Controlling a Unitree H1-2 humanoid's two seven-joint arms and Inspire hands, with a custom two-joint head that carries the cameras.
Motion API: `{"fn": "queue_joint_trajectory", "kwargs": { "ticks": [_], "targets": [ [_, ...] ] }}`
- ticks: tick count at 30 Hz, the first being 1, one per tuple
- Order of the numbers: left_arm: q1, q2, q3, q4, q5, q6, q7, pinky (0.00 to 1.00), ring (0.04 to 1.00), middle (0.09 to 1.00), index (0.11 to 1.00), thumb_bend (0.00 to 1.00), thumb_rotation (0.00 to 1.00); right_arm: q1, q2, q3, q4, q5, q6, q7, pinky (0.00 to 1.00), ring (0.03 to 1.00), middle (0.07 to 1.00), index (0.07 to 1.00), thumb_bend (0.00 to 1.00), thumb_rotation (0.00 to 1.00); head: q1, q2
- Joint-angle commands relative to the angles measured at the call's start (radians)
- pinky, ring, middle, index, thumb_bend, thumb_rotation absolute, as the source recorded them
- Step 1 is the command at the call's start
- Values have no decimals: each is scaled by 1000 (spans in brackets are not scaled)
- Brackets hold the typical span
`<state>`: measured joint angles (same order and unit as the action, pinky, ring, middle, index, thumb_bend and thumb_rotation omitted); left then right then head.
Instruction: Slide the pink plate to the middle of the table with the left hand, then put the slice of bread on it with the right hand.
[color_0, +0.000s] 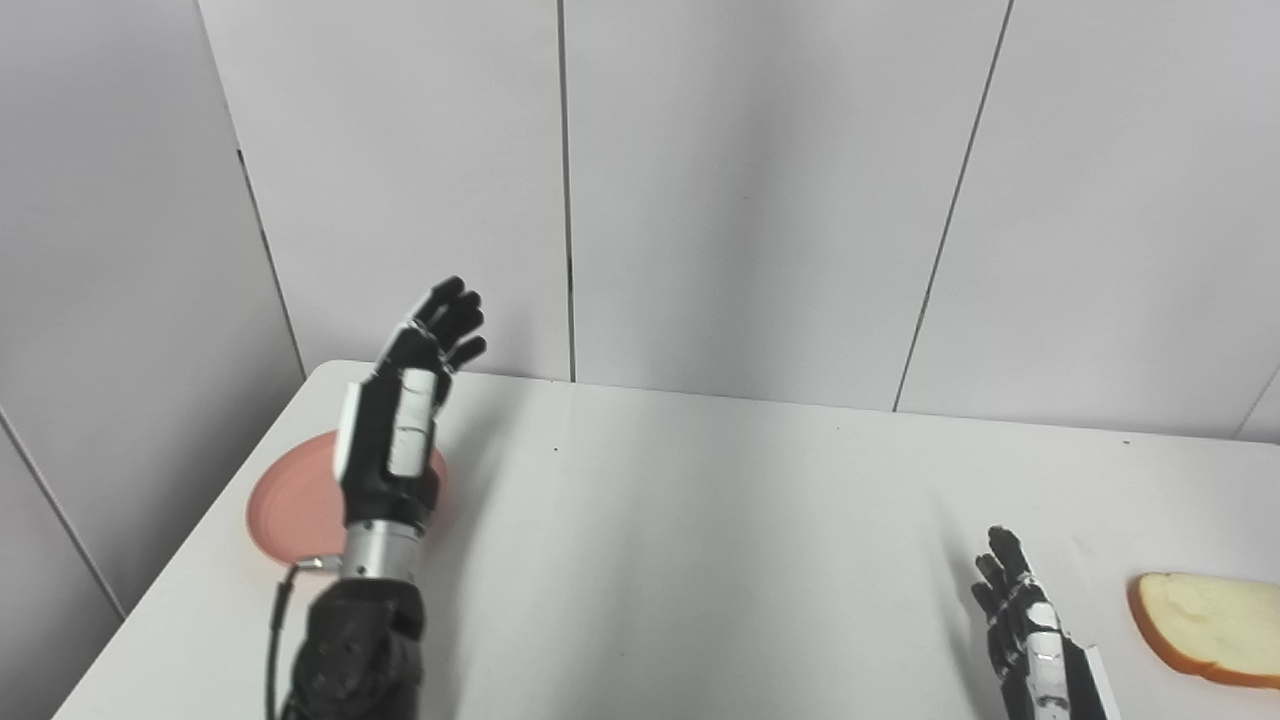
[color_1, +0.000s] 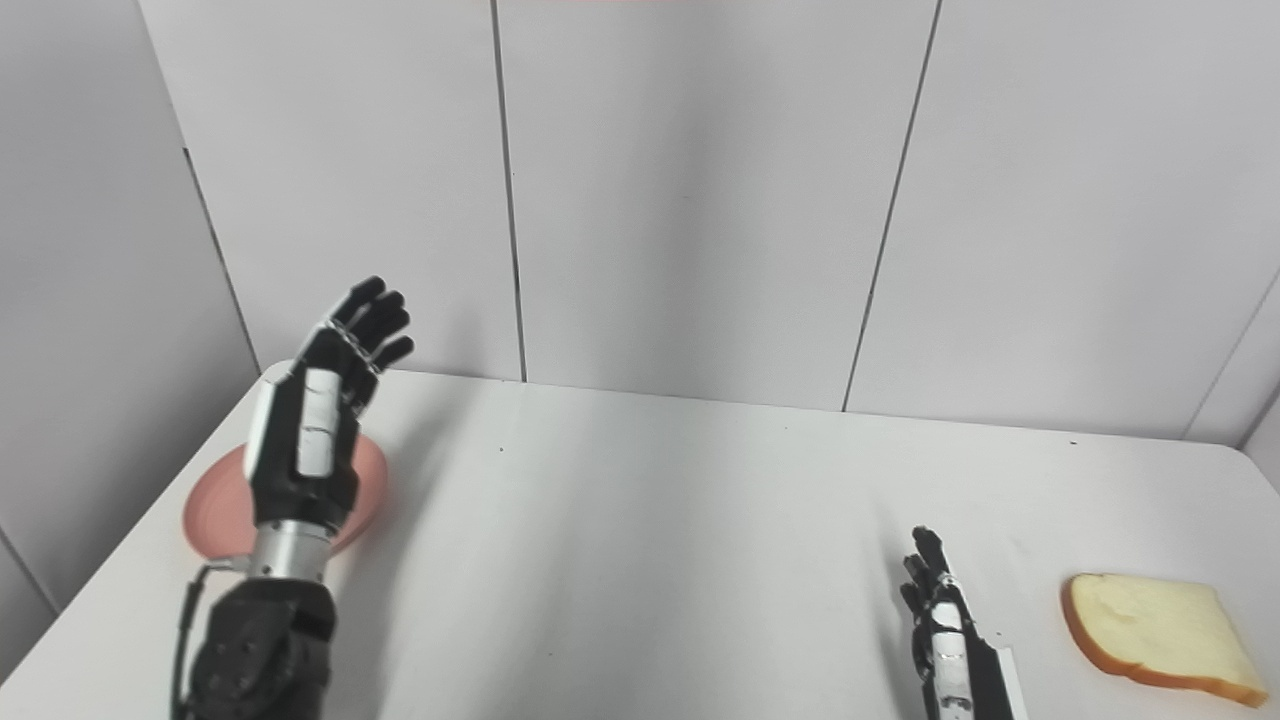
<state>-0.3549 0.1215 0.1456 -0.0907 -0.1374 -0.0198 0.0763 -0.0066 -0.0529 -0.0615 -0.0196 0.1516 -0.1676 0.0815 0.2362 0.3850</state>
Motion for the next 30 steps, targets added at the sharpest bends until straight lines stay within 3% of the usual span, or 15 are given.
{"fn": "queue_joint_trajectory", "kwargs": {
  "ticks": [1,8,15,21,26,30],
  "targets": [
    [-60,51,26,-10,-13,8,-18,794,822,801,763,914,871,93,38,10,118,3,-25,-2,996,975,982,934,769,1000,-4,1],
    [-106,177,125,96,-80,3,-56,775,838,825,817,920,848,92,41,12,117,-6,-30,-9,978,954,955,908,775,1000,-13,1],
    [-161,294,203,315,-160,-54,-133,787,868,866,863,917,841,90,44,11,120,-5,-30,-6,967,944,945,897,779,1000,-13,2],
    [-206,336,245,506,-198,-100,-157,806,864,848,856,967,826,91,47,13,121,-12,-30,-9,969,939,940,891,786,1000,-14,5],
    [-213,351,241,609,-159,-150,-134,730,843,847,802,932,858,94,48,13,114,-10,-25,-8,970,940,939,889,790,1000,-16,13],
    [-225,360,238,691,-140,-186,-126,736,841,860,810,905,850,97,49,14,106,-11,-19,-9,964,931,933,893,789,1000,-15,17]
  ]
}}
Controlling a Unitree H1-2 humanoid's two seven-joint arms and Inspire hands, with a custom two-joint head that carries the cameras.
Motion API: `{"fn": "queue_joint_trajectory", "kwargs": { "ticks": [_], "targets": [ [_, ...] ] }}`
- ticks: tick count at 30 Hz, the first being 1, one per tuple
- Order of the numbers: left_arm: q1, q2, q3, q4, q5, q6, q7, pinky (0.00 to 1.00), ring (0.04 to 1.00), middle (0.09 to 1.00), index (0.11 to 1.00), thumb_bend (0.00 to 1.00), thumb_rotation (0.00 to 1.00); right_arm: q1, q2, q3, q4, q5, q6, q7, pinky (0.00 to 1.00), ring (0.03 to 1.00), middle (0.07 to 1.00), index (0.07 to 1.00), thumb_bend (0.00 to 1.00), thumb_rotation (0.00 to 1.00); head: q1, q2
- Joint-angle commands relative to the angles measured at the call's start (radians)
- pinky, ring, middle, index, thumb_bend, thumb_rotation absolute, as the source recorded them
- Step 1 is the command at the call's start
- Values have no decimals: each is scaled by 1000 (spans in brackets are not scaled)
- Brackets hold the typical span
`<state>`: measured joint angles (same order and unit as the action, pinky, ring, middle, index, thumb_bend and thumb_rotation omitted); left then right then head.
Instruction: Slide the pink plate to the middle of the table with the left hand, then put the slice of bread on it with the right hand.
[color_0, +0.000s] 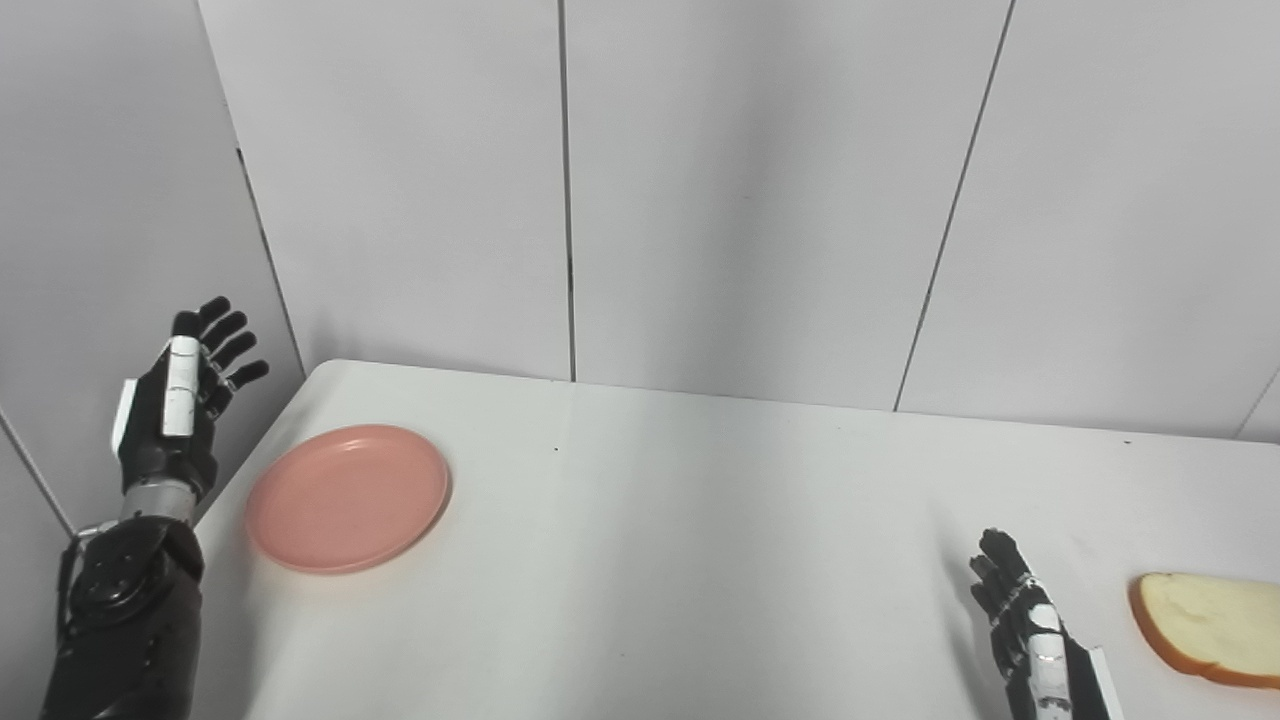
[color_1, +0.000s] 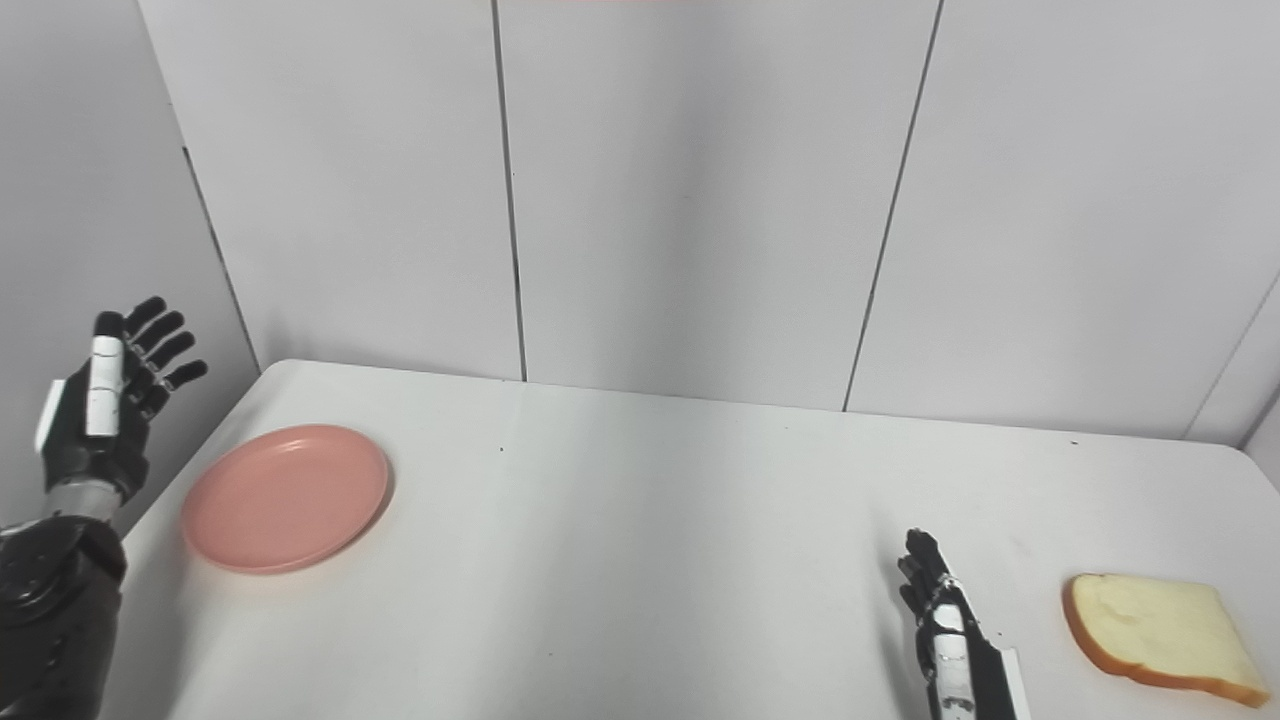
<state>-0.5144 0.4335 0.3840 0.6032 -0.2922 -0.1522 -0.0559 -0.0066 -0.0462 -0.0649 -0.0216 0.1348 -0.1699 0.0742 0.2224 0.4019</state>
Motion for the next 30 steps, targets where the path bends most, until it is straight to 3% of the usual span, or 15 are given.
{"fn": "queue_joint_trajectory", "kwargs": {
  "ticks": [1,9,15,21,30],
  "targets": [
    [-75,50,0,34,22,-64,16,736,841,860,811,904,851,98,44,17,105,4,-15,-4,964,930,933,893,789,1000,-3,3],
    [-127,48,5,234,12,-110,30,712,832,873,804,887,813,107,43,17,90,9,-10,-5,955,929,929,894,784,1000,-6,16],
    [-153,52,-21,350,36,-139,46,747,847,898,826,857,829,116,42,18,74,6,0,-8,945,924,923,897,800,1000,-9,26],
    [-164,35,-44,391,45,-134,49,745,852,895,831,837,838,117,45,20,68,2,3,-11,939,918,914,895,797,1000,-13,31],
    [-154,-13,-64,410,43,-134,35,769,852,895,813,885,792,129,48,21,42,1,19,-13,939,919,910,888,813,1000,-18,44]
  ]
}}
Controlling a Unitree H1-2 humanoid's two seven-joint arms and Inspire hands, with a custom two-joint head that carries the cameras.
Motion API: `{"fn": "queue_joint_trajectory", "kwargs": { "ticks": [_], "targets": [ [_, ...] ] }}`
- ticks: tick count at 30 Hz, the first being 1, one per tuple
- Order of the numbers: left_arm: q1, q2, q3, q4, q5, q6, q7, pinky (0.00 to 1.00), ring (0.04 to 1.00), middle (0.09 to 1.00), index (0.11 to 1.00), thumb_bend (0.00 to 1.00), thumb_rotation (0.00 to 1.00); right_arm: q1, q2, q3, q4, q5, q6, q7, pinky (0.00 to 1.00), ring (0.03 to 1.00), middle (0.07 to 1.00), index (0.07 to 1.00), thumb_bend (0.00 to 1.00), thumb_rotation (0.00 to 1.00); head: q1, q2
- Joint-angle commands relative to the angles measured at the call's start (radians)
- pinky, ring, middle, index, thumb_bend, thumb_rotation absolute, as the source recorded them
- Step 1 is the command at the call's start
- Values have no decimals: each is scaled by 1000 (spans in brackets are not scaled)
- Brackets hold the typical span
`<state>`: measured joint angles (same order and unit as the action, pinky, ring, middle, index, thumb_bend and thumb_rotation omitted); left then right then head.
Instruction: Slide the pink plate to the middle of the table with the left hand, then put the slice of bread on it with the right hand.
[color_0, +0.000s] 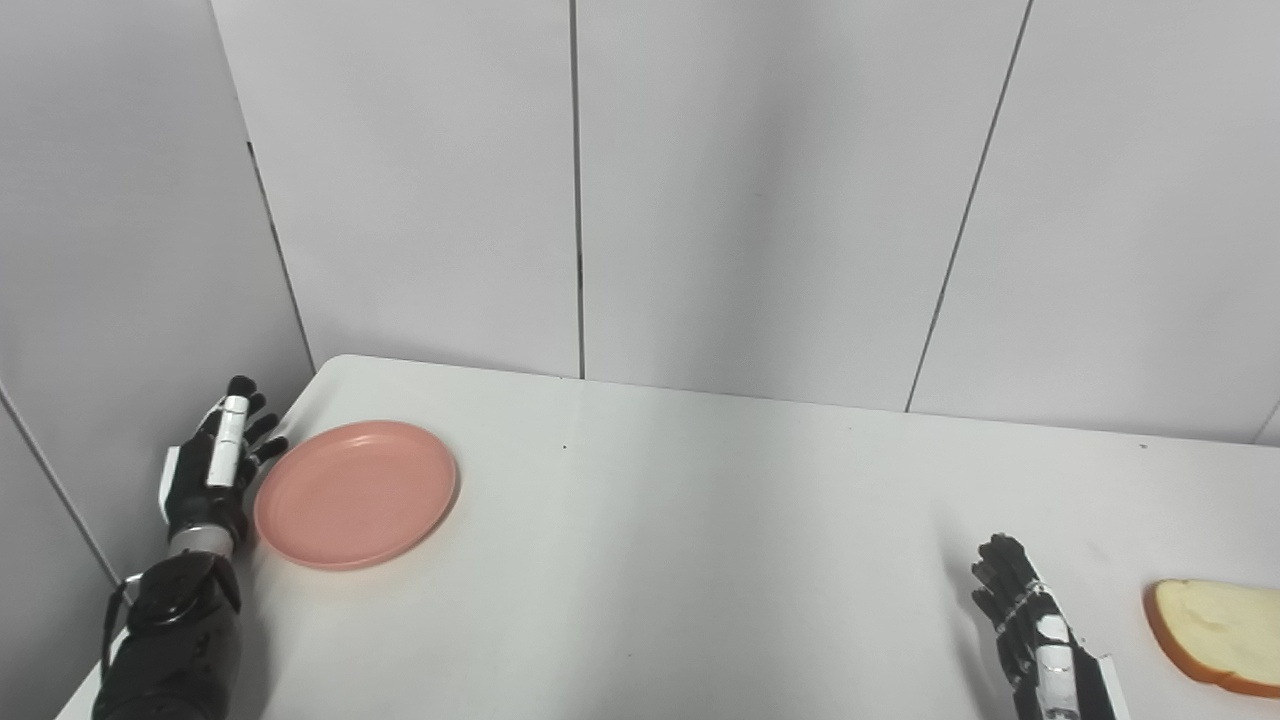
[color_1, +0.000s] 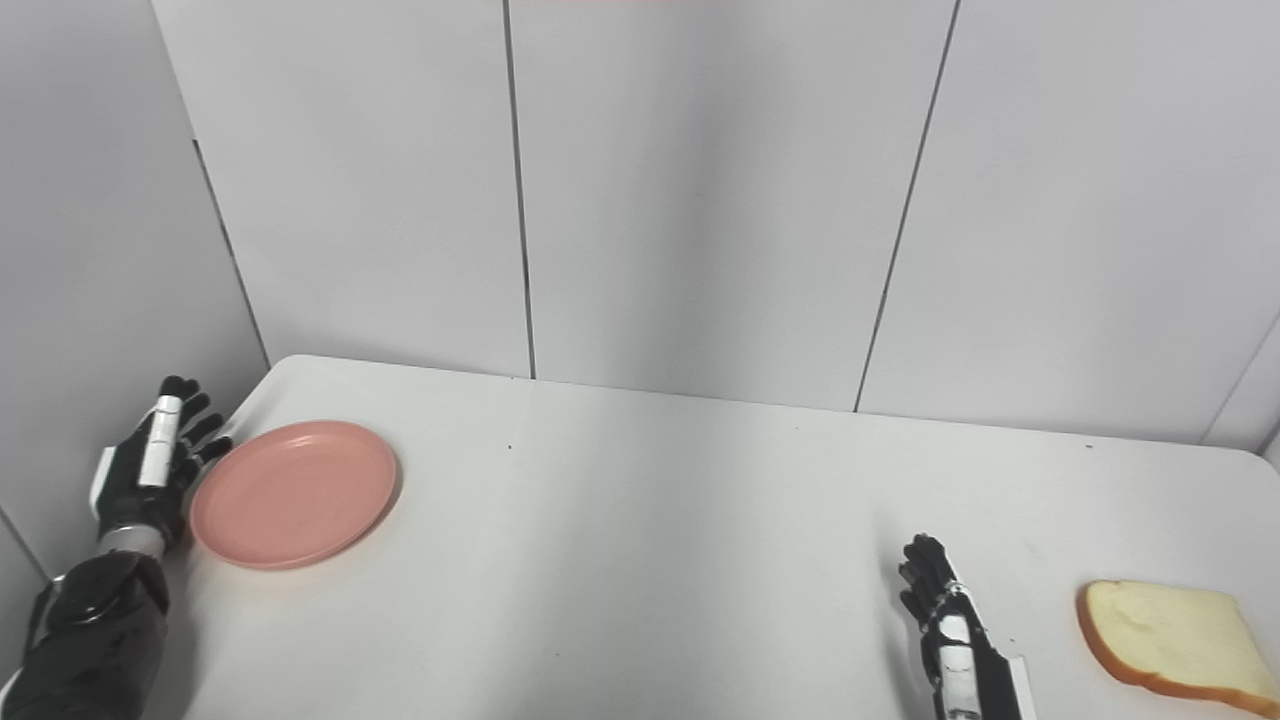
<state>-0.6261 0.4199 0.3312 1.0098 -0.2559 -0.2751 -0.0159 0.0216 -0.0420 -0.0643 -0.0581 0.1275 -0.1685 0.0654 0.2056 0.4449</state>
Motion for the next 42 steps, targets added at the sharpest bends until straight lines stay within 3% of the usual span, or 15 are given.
{"fn": "queue_joint_trajectory", "kwargs": {
  "ticks": [1,3,11,19,23,29,42],
  "targets": [
    [-41,-3,-19,6,14,-11,-3,768,852,898,815,884,795,103,45,21,75,10,20,-5,937,917,910,887,812,1000,-3,4],
    [-39,-9,-29,6,16,-11,-9,716,841,886,811,884,808,105,45,21,70,11,24,-4,934,916,911,889,808,1000,-4,5],
    [-21,-38,-52,-38,-3,7,-54,734,858,894,807,902,821,107,41,25,67,2,24,-5,929,924,911,893,804,1000,-8,8],
    [-2,-84,-54,-106,-20,48,-78,743,855,879,792,909,773,111,46,28,58,-1,30,-8,927,923,909,889,797,1000,-16,12],
    [7,-101,-80,-126,4,49,-86,689,843,876,796,896,790,113,48,29,52,-2,32,-13,916,915,904,884,799,1000,-22,14],
    [19,-137,-102,-177,-16,61,-130,714,854,892,798,870,778,112,49,30,53,-6,33,-12,908,907,899,881,798,1000,-27,12],
    [35,-227,-156,-254,-1,103,-145,723,860,898,798,874,785,120,56,38,40,-21,36,-18,893,896,894,876,830,1000,-65,23]
  ]
}}
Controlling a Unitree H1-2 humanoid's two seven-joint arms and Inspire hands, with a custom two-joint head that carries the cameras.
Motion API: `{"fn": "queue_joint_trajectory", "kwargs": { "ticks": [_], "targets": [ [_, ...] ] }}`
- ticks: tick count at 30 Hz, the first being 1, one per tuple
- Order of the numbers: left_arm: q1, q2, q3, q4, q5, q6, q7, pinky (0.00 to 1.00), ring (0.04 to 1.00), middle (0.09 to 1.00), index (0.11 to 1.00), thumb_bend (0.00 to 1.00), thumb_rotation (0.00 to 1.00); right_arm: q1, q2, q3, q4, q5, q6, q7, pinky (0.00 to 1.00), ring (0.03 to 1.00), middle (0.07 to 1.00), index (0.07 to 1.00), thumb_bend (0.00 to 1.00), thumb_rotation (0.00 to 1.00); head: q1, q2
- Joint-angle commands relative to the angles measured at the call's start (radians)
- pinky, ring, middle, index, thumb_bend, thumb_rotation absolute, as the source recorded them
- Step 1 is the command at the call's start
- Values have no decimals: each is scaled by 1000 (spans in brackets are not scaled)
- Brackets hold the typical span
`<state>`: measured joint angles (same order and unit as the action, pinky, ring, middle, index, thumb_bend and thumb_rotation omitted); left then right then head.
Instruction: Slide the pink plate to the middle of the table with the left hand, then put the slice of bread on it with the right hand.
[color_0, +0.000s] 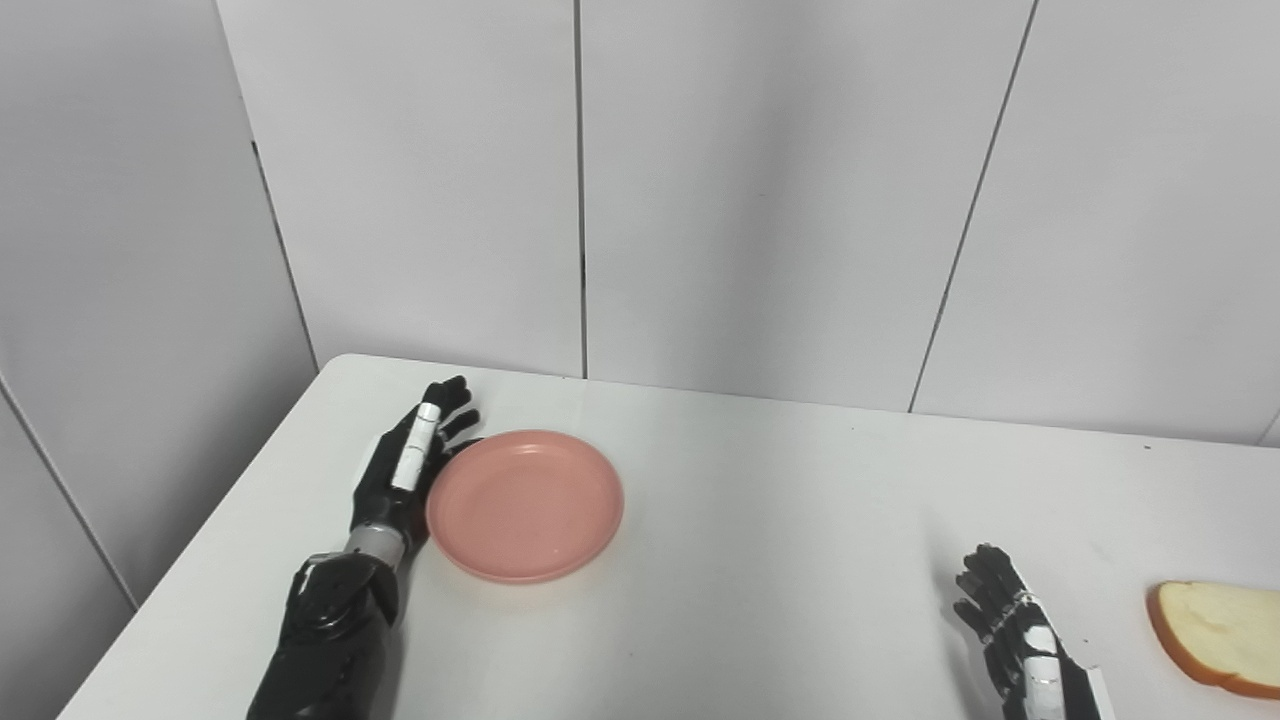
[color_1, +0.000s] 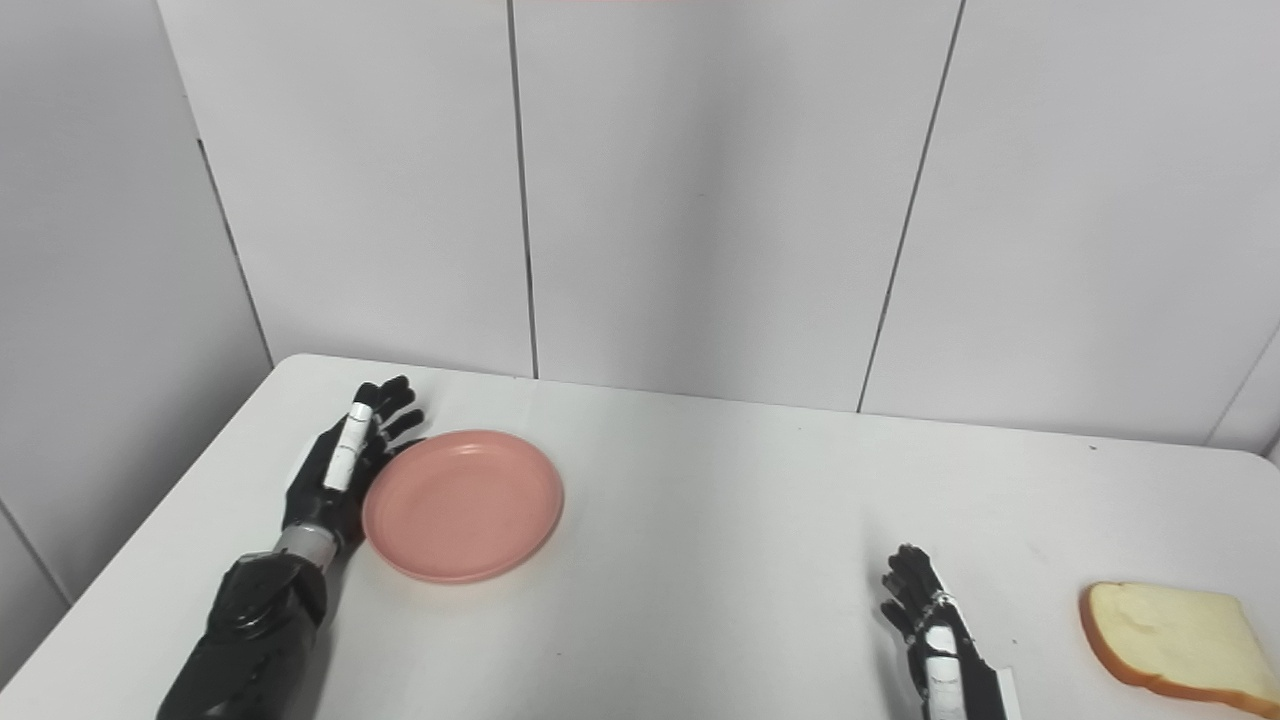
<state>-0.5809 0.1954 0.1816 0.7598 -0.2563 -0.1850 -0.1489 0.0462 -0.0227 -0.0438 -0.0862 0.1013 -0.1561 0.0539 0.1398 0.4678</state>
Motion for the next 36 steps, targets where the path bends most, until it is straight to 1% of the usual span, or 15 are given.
{"fn": "queue_joint_trajectory", "kwargs": {
  "ticks": [1,5,6,9,12,13,14,15,16,17,23,26,29,32,36],
  "targets": [
    [-11,-7,-8,-4,0,13,-13,721,849,892,791,890,776,96,39,18,67,7,24,-7,891,895,892,875,829,1000,1,0],
    [-16,-21,-21,-4,6,13,-23,729,837,884,783,910,777,101,50,26,59,3,22,-10,858,882,881,870,827,1000,-68,14],
    [-16,-24,-24,-9,3,18,-26,730,838,885,782,908,777,102,52,28,56,0,24,-11,850,879,879,869,828,1000,-72,14],
    [-13,-31,-32,-29,0,35,-35,740,850,893,787,902,779,105,62,37,48,-13,24,-19,825,864,870,862,834,1000,-122,24],
    [-9,-39,-42,-46,3,46,-43,732,859,900,816,870,801,110,70,49,37,-33,25,-30,808,856,862,860,835,1000,-149,30],
    [-8,-42,-47,-53,5,51,-45,730,859,901,819,866,805,111,74,54,35,-41,22,-33,805,854,861,860,835,1000,-172,35],
    [-6,-44,-50,-58,5,54,-46,723,856,899,810,864,808,112,76,57,34,-47,20,-36,801,854,860,864,833,998,-172,35],
    [-5,-48,-52,-65,1,61,-48,720,855,898,807,864,809,113,81,63,32,-55,20,-40,799,854,860,866,832,997,-202,41],
    [-4,-51,-53,-70,-2,66,-50,723,855,895,804,864,800,114,85,66,30,-61,21,-42,799,854,860,868,837,990,-202,41],
    [-1,-55,-56,-78,-4,72,-51,722,852,892,804,869,799,115,92,72,26,-68,23,-47,801,855,860,869,837,986,-236,47],
    [20,-78,-67,-122,-2,95,-52,711,848,899,810,875,804,118,130,104,18,-120,28,-80,806,862,869,879,828,994,-326,55],
    [42,-105,-70,-176,-7,128,-43,745,858,904,800,852,805,116,144,120,16,-143,35,-92,823,873,882,890,819,1000,-346,56],
    [56,-122,-73,-213,-6,156,-41,766,864,907,798,850,816,112,156,133,16,-162,38,-101,838,880,886,894,816,1000,-390,63],
    [70,-147,-76,-254,-7,189,-33,802,880,916,800,858,816,109,166,143,15,-178,41,-111,846,881,887,892,804,1000,-400,63],
    [91,-183,-98,-310,32,221,6,767,866,905,800,871,857,106,174,153,16,-185,44,-112,874,891,894,901,776,1000,-415,69]
  ]
}}
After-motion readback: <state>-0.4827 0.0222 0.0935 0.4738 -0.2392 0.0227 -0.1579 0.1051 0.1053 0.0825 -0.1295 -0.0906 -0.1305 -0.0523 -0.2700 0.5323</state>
